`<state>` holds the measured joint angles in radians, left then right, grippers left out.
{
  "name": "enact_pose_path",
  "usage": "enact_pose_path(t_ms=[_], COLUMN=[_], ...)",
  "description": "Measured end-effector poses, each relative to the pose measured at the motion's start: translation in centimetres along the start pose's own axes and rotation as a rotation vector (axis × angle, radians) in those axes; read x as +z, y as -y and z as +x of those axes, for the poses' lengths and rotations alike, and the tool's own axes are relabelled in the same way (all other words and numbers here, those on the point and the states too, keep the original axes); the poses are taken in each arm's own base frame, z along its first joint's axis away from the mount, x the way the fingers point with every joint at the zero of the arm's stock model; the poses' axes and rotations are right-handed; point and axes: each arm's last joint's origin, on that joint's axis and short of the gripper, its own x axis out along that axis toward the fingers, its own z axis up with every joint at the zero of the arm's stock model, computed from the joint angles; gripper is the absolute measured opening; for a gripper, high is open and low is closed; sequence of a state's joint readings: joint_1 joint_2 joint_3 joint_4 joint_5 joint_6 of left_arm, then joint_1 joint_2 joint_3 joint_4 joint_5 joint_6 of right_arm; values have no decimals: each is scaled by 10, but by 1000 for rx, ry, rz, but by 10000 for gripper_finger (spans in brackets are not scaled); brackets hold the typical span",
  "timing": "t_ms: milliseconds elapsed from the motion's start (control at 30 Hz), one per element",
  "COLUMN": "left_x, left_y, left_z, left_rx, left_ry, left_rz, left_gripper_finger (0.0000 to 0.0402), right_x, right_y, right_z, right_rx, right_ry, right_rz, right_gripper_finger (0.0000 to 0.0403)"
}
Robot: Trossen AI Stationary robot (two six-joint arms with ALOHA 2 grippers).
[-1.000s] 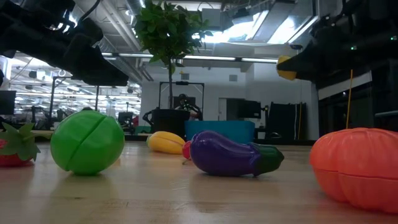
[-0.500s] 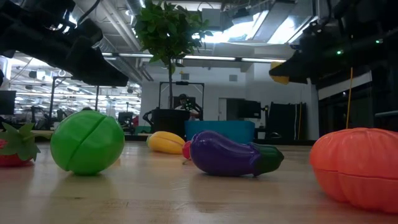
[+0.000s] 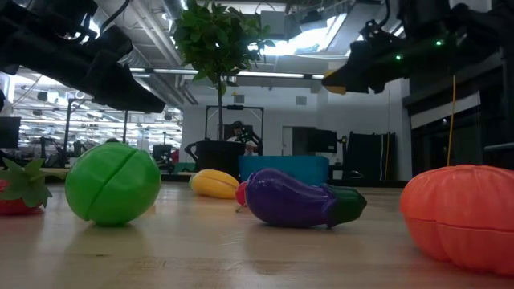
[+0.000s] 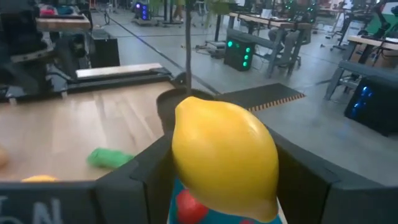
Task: Pick and placing Produce into tupperware
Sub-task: Put the yellow lemon into the blue container
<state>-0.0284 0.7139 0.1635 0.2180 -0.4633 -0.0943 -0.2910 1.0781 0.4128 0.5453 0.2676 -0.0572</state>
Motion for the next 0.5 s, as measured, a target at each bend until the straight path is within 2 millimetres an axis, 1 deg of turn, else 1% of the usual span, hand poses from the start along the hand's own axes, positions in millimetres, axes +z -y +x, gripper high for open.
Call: enact_pose_path(t_ms=[133, 300, 400, 500], left_x=[0, 0, 0, 0], left_y=[0, 0, 0, 0], left_z=[0, 0, 0, 0], left_rx=[0, 0, 0, 0], left_ry=[0, 0, 0, 0], left_rz=[25, 26, 26, 26], left_gripper_finger=[265, 265, 265, 265], right_x=[2, 5, 9, 14], right_y=[12, 29, 40, 50], right_z=[9, 25, 38, 50], right_rx=[11, 70, 137, 210], right_ry=[-6, -26, -97, -217], right_rz=[8, 31, 53, 62], right_gripper_finger=[219, 219, 219, 219])
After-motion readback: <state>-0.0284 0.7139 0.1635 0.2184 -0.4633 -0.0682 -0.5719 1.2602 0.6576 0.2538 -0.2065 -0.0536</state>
